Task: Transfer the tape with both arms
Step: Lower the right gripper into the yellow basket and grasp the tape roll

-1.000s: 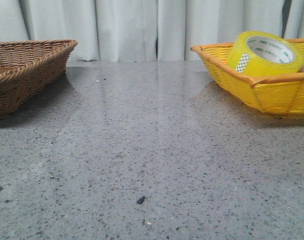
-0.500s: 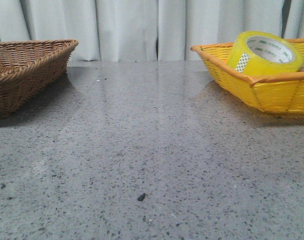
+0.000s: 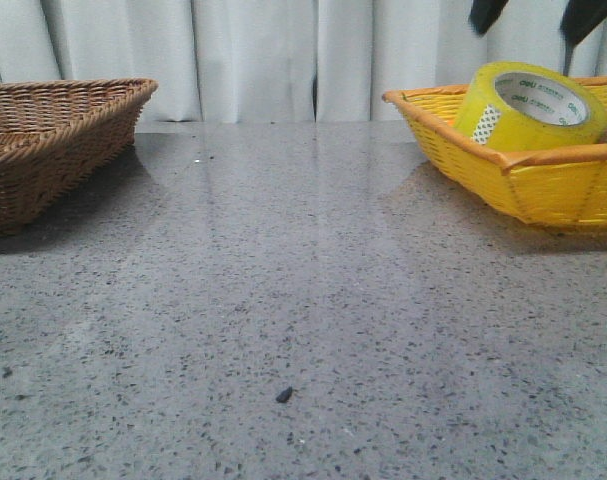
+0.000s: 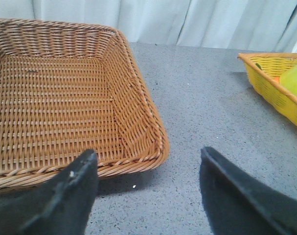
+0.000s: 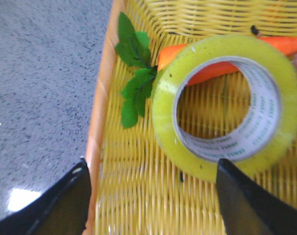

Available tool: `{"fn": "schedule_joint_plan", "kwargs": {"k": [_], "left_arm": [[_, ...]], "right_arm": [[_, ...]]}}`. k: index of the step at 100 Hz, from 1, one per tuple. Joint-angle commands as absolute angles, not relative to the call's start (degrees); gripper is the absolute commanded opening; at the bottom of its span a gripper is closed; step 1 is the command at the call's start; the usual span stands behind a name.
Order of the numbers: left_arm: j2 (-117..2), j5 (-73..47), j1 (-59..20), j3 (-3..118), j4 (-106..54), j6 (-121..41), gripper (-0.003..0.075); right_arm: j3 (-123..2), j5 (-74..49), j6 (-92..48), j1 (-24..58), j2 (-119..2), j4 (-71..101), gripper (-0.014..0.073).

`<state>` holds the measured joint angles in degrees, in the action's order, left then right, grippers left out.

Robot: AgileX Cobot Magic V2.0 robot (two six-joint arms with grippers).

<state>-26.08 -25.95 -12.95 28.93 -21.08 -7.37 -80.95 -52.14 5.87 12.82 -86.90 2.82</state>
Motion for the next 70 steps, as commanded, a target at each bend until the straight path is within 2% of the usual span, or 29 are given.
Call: {"fn": "schedule_joint_plan", "kwargs": {"k": [1, 19, 26, 33, 42, 70], "left_arm": [[-26.7, -21.6, -13.3, 31.1, -21.9, -7.4, 0.0417], [-26.7, -21.6, -13.3, 31.1, -21.9, -7.4, 0.0417], [-26.7, -21.6, -13.3, 31.1, -21.9, -7.4, 0.0417], [-26.7, -21.6, -13.3, 31.1, -21.9, -7.4, 0.0417], [-26.7, -21.6, -13.3, 31.1, -21.9, -7.4, 0.0417], [-26.7, -21.6, -13.3, 31.1, -21.9, -7.4, 0.0417]], "right_arm": [[-83.2, -47.5, 4.9, 12.7, -87.9, 3.0, 0.0456], [-83.2, -44.5, 4.9, 11.8, -92.6, 2.7, 0.0453], [-83.2, -43.7, 4.9, 11.8, -93.5, 2.5, 0.0395], [-83.2, -43.2, 4.9, 11.8, -93.8, 2.5, 0.0233], [-83.2, -43.0, 4.9, 11.8, -93.8, 2.2, -0.007], [-88.9, -45.4, 4.9, 13.0, -88.3, -0.9, -0.0065]]}}
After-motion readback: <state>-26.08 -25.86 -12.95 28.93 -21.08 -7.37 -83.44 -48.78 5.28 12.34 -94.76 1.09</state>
